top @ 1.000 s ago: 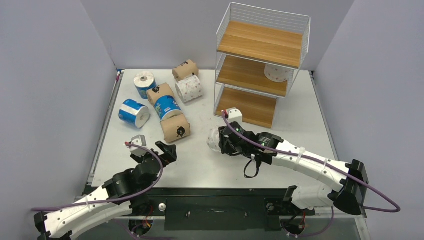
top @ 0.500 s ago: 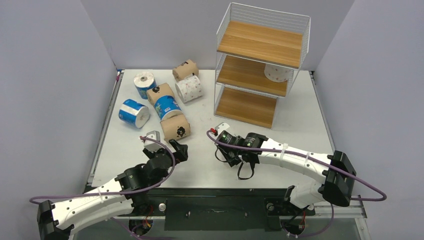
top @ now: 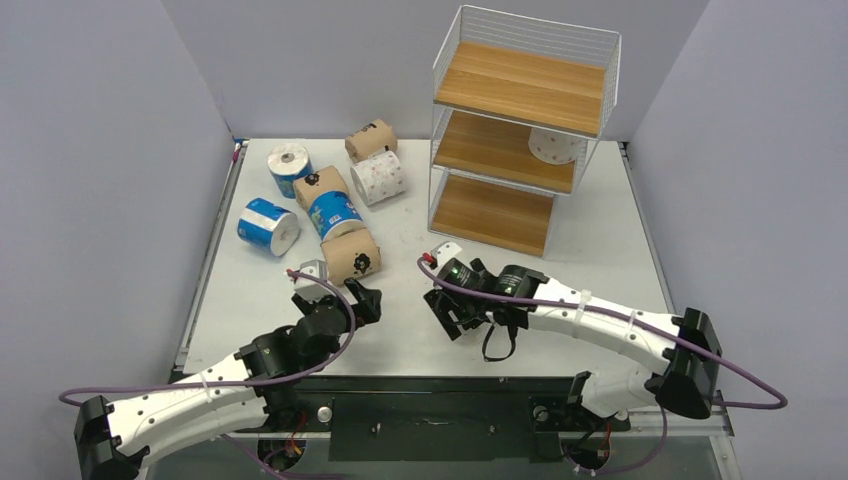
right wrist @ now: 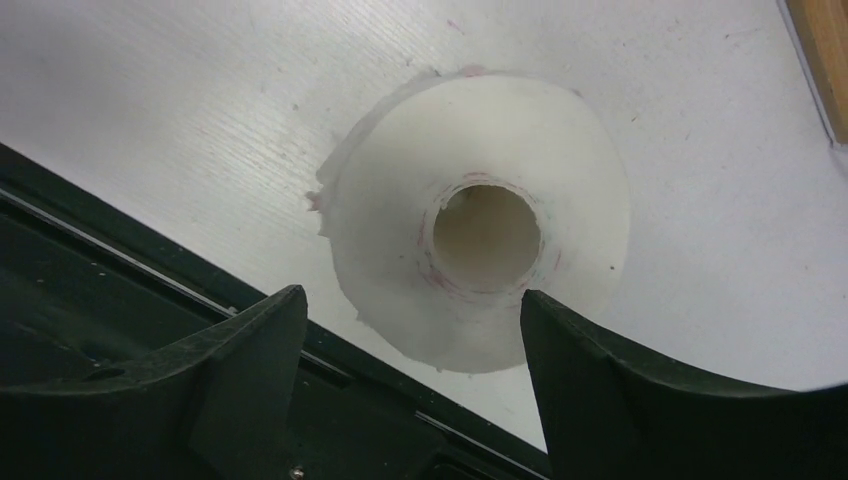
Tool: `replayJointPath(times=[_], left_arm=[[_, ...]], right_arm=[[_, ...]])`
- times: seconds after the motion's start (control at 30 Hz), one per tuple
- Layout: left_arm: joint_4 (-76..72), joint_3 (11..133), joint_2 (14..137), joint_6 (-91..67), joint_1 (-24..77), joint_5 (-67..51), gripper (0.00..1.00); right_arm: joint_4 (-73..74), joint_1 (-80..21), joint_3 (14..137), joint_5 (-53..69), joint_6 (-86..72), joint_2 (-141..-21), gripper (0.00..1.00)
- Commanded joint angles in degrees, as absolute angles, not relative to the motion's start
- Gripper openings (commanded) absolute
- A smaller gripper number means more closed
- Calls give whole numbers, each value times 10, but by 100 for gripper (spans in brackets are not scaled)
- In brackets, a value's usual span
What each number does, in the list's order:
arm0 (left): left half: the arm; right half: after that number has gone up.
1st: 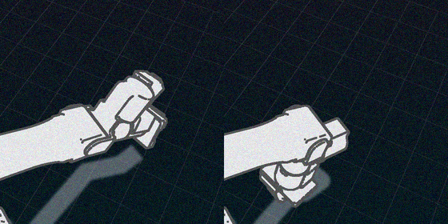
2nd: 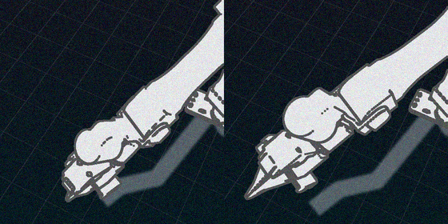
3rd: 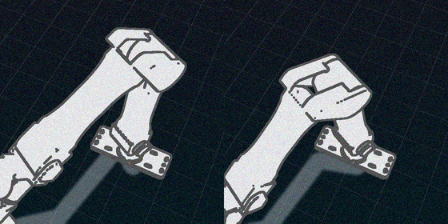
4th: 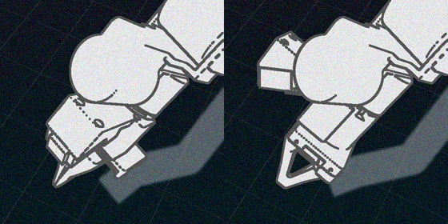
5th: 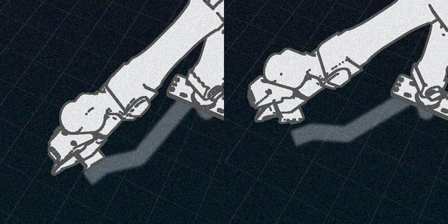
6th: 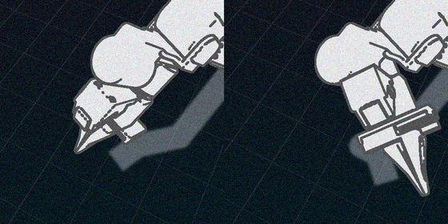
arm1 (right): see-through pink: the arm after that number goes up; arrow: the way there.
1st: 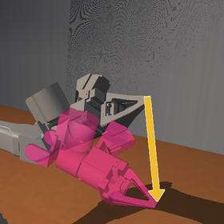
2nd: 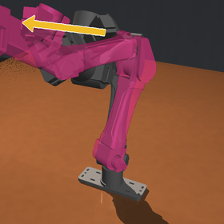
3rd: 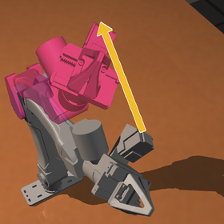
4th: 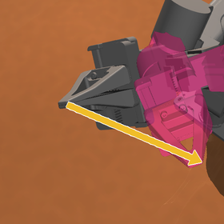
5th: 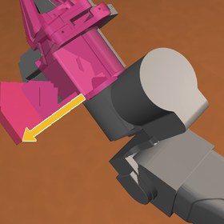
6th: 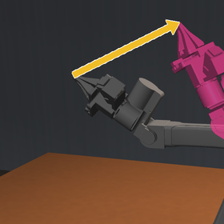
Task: Place and organize the paper towels onto the shelf
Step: Adjust the paper towel at the center of the board.
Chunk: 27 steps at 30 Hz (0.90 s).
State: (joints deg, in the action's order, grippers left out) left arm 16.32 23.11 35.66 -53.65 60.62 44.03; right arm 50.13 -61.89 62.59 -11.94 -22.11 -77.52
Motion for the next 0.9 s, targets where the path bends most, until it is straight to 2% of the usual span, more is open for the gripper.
replayJointPath(times=[0.0,0.23,0.47,0.57,0.73,0.87], left_arm=[[133,253,363,-515,601,434,97],[125,275,369,-484,592,435,96],[144,368,363,-398,560,454,96],[176,442,380,-362,538,452,96],[234,547,434,-332,482,362,96],[223,527,457,-332,473,291,96]], right_arm=[[505,-620,673,-114,-243,-701,75],[445,-588,638,-178,-317,-596,82],[314,-409,492,-12,-366,-502,93],[292,-396,466,16,-364,-505,93],[276,-395,452,27,-351,-526,94],[270,-395,450,38,-343,-556,93]])
